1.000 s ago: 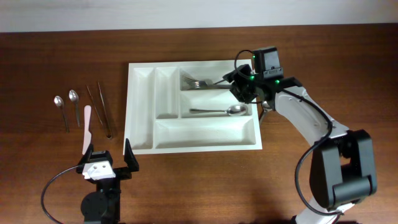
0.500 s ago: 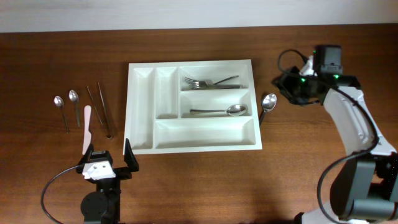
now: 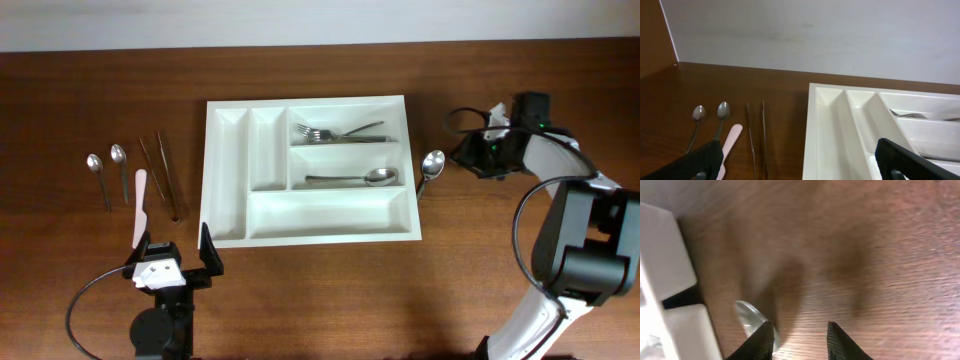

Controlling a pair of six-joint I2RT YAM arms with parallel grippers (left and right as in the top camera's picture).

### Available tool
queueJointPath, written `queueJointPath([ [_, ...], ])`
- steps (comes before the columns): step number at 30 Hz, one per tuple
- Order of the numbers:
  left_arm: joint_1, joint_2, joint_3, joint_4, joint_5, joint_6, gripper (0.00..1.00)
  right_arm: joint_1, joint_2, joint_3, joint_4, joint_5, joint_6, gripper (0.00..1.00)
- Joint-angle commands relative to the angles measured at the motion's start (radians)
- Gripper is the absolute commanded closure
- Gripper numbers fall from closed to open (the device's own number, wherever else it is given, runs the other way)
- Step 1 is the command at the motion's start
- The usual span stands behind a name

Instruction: Pack container

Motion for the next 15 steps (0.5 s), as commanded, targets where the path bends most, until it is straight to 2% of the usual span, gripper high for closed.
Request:
queueJointPath([
  [1,-0.005,-0.008,-0.007,0.001,-0.007,0.009,0.01,-0.031,0.054,-0.001,-0.001,-0.150,-0.108,0.66],
  [9,-0.005,-0.008,-0.007,0.001,-0.007,0.009,0.01,-0.034,0.102,-0.001,-0.036,-0.260,-0.194,0.64],
  [15,-0.005,-0.008,-0.007,0.001,-0.007,0.009,0.01,-0.035,0.102,-0.001,-0.063,-0.259,-0.233,0.64],
])
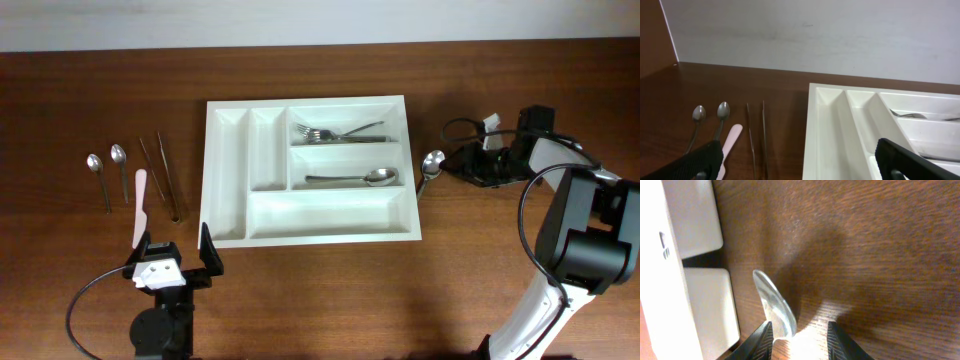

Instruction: Pack container

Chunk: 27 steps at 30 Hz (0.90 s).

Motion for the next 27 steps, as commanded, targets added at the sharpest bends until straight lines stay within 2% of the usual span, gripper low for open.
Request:
queueJointPath([
  [1,-0.005,-0.008,-0.007,0.001,-0.007,0.009,0.01,0.005,0.027,-0.002,-0.009,-0.013,-0.051,0.64],
  [5,-0.005,-0.008,-0.007,0.001,-0.007,0.009,0.01,0.006,0.027,-0.002,-0.007,-0.013,-0.055,0.64],
  [8,-0.005,-0.008,-0.007,0.001,-0.007,0.009,0.01,0.008,0.027,-0.002,-0.004,-0.013,-0.075,0.58],
  [21,-0.005,-0.008,-0.007,0.001,-0.007,0.009,0.01,0.052,0.027,-0.002,0.061,-0.007,-0.068,0.63],
  [27,-0.005,-0.008,-0.007,0.001,-0.007,0.009,0.01,0.051,0.027,-0.002,0.076,0.007,-0.027,0.82],
])
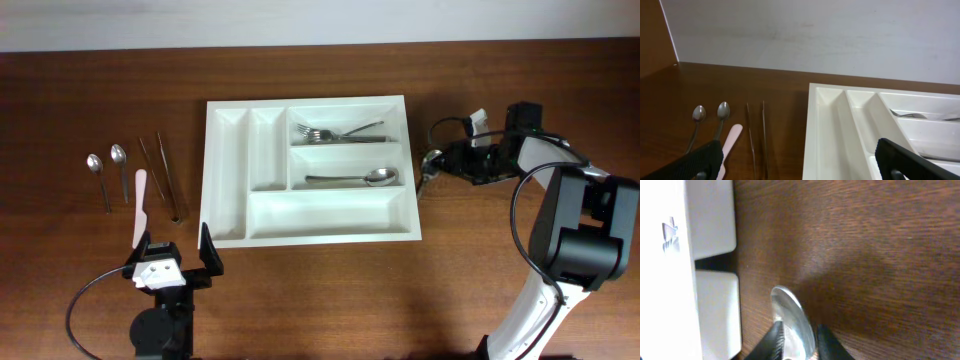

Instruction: Pack container

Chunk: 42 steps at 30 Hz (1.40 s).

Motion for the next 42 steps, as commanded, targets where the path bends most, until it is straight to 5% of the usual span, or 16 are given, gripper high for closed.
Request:
queueJointPath([
  [1,-0.005,-0.008,-0.007,0.001,-0.007,0.009,0.01,0.005,0.020,-0.002,0.009,0.009,0.015,0.86],
  [3,-0.005,-0.008,-0.007,0.001,-0.007,0.009,0.01,0.005,0.020,-0.002,0.012,0.009,0.018,0.96],
  [12,-0.005,-0.008,-0.007,0.001,-0.007,0.009,0.01,-0.026,0.004,0.043,-0.022,-0.034,0.090,0.96],
  [42,-0.005,-0.008,-0.007,0.001,-0.007,0.009,0.01,-0.094,-0.124,0.215,-0.258,0.128,0.010,0.96],
])
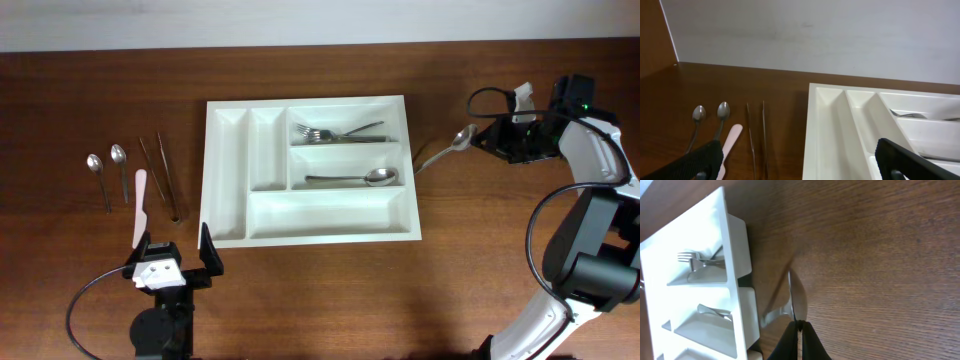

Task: Pack container
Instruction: 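Drag the spoon left toward the tray's right edge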

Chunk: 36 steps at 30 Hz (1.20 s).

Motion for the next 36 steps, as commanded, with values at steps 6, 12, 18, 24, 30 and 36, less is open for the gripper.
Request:
queueJointPath([
  [6,-0.005,-0.008,-0.007,0.001,-0.007,0.009,0.01,0.001,-0.022,0.017,-0.030,0.128,-0.030,0.96],
  [12,-0.005,-0.008,-0.007,0.002,-0.008,0.009,0.01,0.001,-0.006,0.014,-0.041,0.167,-0.039,0.96],
  [18,-0.005,-0.008,-0.007,0.001,-0.008,0.009,0.01,0.000,0.029,-0.031,-0.018,0.177,-0.035,0.96],
  [24,-0.005,-0.008,-0.007,0.001,-0.007,0.009,0.01,0.000,0.047,-0.055,-0.003,0.177,-0.035,0.96],
  [30,-0.005,-0.008,-0.007,0.001,-0.008,0.009,0.01,0.000,0.066,-0.058,0.006,0.177,0.006,0.96],
  [36,-0.005,-0.008,-0.007,0.001,-0.007,0.009,0.01,-0.031,0.068,-0.057,0.016,0.131,0.050,0.96],
])
